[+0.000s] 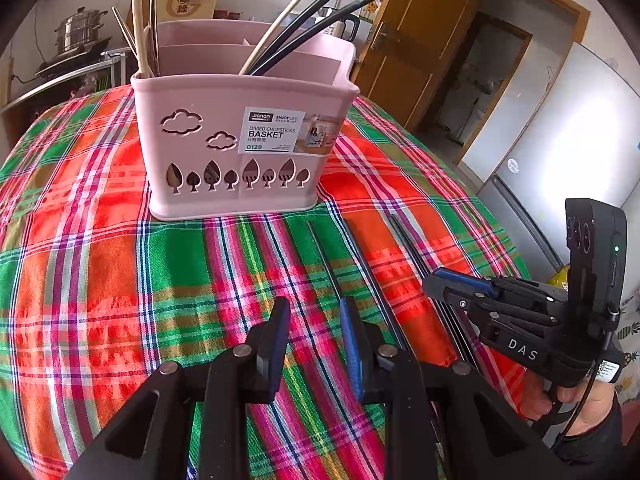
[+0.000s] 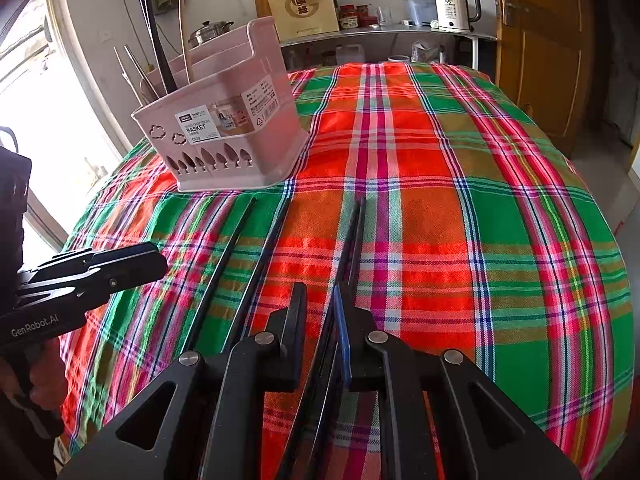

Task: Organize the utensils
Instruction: 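Align the left tool over a thin metal chopstick while the right tool aligns over black chopsticks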

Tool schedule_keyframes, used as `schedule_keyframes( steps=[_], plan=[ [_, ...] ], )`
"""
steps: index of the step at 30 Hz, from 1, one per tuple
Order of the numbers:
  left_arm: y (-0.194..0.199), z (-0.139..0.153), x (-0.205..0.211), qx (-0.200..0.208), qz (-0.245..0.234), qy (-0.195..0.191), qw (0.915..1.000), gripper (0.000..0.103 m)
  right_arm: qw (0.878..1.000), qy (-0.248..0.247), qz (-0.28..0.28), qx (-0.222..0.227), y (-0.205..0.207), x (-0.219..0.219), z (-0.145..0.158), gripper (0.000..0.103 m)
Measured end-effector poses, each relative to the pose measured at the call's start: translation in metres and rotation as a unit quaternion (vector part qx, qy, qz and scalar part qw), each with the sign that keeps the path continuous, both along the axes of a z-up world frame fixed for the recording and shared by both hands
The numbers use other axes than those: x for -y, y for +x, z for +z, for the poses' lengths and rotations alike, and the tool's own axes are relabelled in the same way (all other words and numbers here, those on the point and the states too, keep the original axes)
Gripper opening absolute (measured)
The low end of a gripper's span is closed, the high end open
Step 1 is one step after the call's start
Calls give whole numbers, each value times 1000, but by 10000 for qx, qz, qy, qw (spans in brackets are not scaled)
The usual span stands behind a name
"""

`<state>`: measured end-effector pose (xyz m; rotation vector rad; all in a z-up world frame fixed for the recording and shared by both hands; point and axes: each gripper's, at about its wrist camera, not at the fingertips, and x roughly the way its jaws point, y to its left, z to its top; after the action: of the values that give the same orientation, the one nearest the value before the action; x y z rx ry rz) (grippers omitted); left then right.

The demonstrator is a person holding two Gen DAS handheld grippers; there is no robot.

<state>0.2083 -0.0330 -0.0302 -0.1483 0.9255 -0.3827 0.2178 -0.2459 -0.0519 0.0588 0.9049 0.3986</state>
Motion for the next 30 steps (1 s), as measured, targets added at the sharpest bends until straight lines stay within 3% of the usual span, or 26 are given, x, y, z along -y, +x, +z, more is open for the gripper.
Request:
schedule_keyframes(
  steps=[19,30],
  plan=[
    [43,-17,29,-336,178,172,9991,25,9994,-306,-74,-120,39,-6,-5,14],
    [37,-21,56,-27,125,706,9974,25,9992,-382,-77,-105,41,-9,-5,14]
  ],
)
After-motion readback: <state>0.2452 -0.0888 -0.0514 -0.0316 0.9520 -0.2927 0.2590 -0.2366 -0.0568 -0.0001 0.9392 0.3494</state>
